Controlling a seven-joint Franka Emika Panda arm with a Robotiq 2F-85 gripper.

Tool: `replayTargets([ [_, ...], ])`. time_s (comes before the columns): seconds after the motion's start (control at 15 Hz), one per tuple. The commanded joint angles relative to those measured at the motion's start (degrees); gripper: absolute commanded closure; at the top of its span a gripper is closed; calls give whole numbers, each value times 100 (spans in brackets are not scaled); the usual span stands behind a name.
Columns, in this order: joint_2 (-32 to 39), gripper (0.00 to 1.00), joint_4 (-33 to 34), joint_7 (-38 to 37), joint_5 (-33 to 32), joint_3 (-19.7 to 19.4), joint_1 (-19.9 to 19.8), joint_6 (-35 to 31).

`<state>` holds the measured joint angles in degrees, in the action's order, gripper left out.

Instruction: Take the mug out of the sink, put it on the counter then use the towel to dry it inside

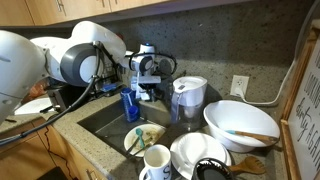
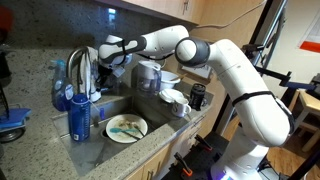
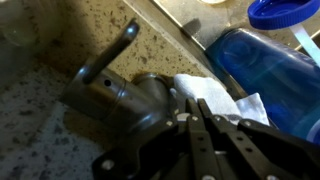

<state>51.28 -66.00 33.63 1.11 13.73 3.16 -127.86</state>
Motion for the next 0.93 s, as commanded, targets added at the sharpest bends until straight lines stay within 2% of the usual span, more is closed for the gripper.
replayTargets([
  [0.0,-806,99,-801,-33,150,18,-220,329],
  [0.47,-1740,99,-1537,3,297,-14,-431,628],
  [0.87,-2242,99,-2020,-154,348,-139,-386,640],
])
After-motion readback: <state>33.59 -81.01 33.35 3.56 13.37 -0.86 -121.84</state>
